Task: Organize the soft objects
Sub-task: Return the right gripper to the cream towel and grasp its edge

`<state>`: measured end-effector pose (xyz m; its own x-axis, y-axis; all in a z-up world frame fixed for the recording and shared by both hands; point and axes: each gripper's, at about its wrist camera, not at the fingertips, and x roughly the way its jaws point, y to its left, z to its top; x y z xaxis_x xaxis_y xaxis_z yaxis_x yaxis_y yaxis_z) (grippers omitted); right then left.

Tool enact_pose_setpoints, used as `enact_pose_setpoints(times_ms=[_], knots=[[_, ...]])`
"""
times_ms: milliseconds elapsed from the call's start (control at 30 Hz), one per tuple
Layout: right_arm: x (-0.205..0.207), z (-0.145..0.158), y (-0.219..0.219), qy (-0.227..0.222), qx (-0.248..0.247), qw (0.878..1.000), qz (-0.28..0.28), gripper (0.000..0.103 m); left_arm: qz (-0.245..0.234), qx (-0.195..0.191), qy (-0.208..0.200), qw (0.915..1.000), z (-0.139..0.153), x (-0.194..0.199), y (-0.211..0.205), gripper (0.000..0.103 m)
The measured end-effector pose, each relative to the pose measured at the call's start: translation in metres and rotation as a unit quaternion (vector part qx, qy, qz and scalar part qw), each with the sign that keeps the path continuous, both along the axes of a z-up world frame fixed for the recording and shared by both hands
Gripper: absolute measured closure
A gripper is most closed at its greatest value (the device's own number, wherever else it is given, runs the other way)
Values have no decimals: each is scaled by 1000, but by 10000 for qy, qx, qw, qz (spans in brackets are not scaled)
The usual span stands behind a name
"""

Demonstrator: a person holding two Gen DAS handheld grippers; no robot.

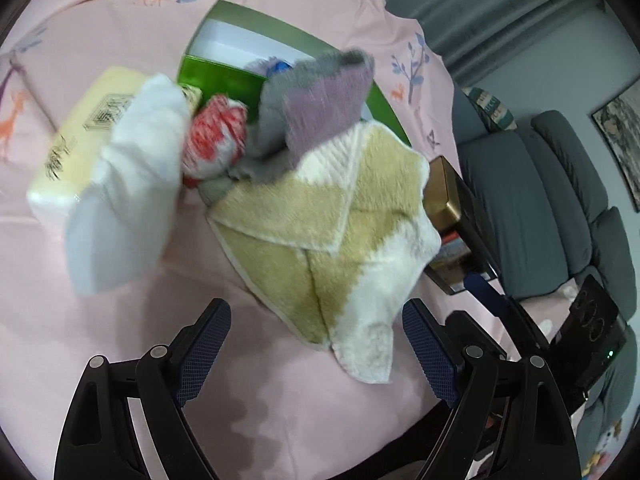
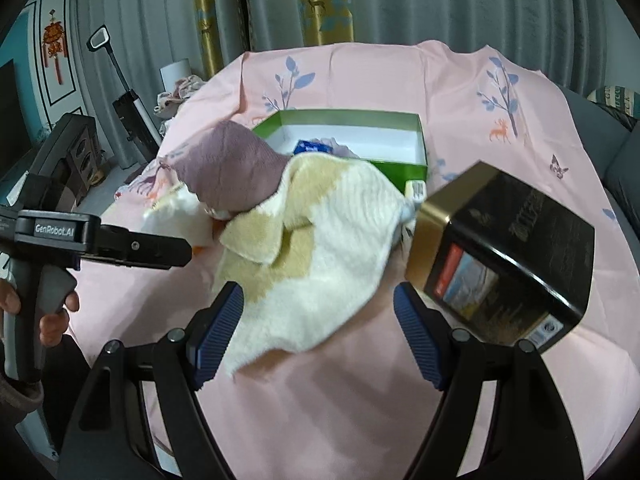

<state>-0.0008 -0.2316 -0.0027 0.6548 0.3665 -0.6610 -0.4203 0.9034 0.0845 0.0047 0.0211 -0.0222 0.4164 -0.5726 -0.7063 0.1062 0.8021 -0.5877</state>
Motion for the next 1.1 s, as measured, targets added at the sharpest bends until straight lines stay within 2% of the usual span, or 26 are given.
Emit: enact_pose_setpoints(times_ms=[200, 333, 700, 867, 900, 933, 967, 1000, 1033, 1100], knots=[[0, -8, -7, -14, 88, 10000, -8, 25, -194, 247, -667, 9973, -5, -14, -14, 15], [3, -17, -6, 22, 140, 9999, 14, 26, -201, 588, -1056, 9925, -6, -8, -16, 15], [25, -32, 2, 146, 140, 9997, 120, 27, 323, 935, -840, 9916, -29, 48, -18, 15], [37, -36, 6, 259, 177, 9994, 161, 28, 360, 879, -754, 9926, -35, 58, -20, 17], [39, -37, 7, 274, 187, 9993, 165, 29, 367, 857, -744, 9929, -36, 59, -19, 25], [39, -38, 7, 292, 207, 9992, 176, 32, 366, 825, -713, 9934, -37, 59, -18, 39], [39, -39, 8, 317, 229, 9990, 194, 33, 402, 780, -662, 9939, -38, 59, -15, 46], [40, -40, 9, 348, 252, 9988, 214, 37, 444, 750, -617, 9943, -40, 59, -8, 57], [41, -41, 10, 356, 256, 9988, 220, 42, 476, 736, -592, 9944, -42, 59, -5, 64], [42, -43, 11, 389, 242, 9987, 223, 49, 528, 697, -537, 9947, -44, 61, 0, 70]])
